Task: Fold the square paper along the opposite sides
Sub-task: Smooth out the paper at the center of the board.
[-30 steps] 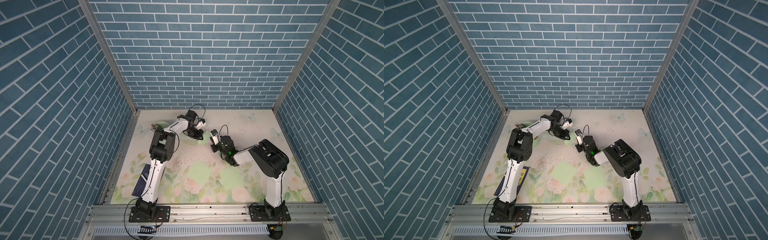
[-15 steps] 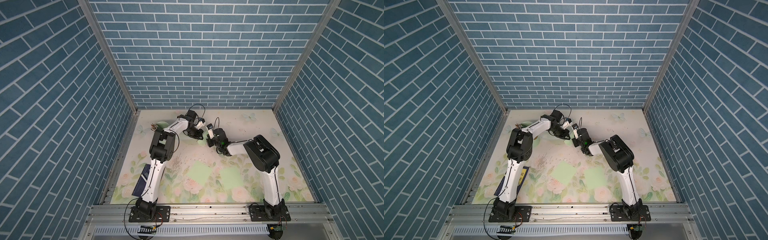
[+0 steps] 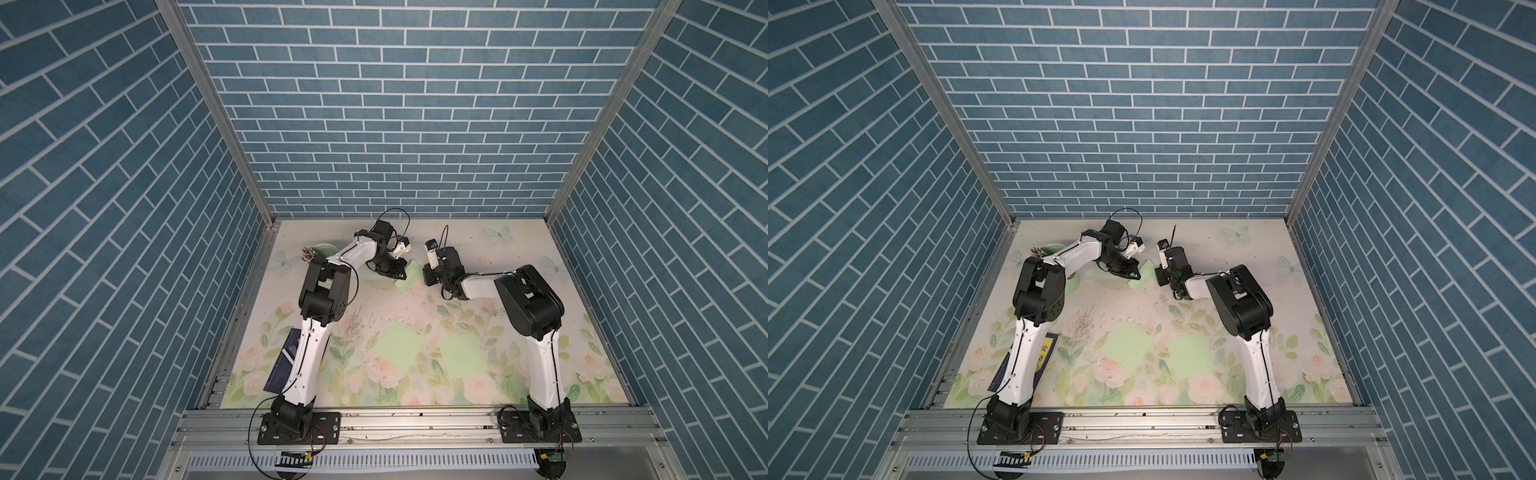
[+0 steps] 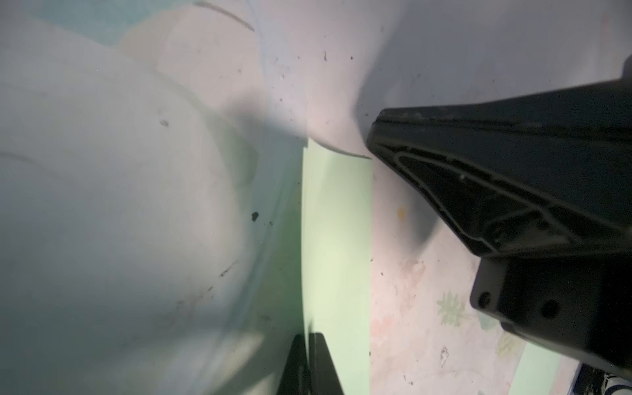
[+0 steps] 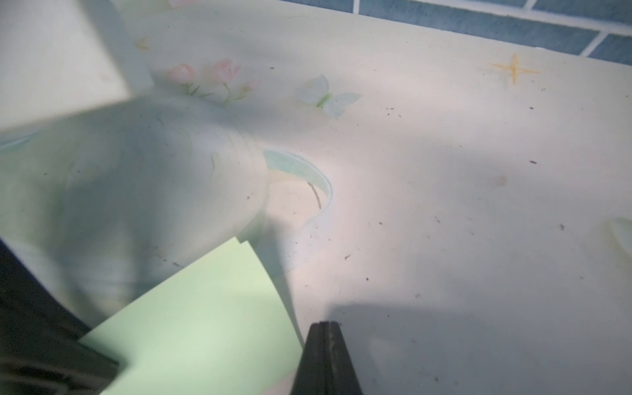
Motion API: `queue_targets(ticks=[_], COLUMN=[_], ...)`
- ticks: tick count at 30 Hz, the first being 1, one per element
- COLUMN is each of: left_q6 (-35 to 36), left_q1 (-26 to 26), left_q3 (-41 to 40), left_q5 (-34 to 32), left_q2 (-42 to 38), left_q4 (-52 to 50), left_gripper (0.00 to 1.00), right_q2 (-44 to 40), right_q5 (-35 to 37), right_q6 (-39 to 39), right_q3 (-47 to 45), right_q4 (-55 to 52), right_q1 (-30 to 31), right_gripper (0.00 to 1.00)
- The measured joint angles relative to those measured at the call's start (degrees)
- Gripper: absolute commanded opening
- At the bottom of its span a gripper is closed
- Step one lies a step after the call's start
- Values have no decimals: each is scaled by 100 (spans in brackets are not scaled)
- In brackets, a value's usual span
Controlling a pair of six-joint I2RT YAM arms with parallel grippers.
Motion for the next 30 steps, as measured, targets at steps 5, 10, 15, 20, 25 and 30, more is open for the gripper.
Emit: queue_targets(ticks=[5,10,15,20,25,30], left_q6=[-138,-503,-1064,-1534,-1738,-1762], left_q1=[0,-2,15,22,22,22], left_q3=[2,52,-308,-774,-820,-820], left_q5=[-15,-61,-31,-28,-35,-39], left_q2=[0,15,-142,-369,-391,-391], left_q4=[2,4,374,894,973,970], left_gripper=[0,0,0,0,0,0], right_q2=[-2,-197,-267,-267,-267,-195], right_q5=[-321,-890,-1456,-1823,-1971,-1978], right_q6=[55,74,492,964,1185,1268], right_q3=[0,-431,-533,-551,-551,-542], right_q4=[13,334,494,748,833,813], right_q1=[-114,-160,-118,-17,168,297], right_gripper=[0,0,0,0,0,0])
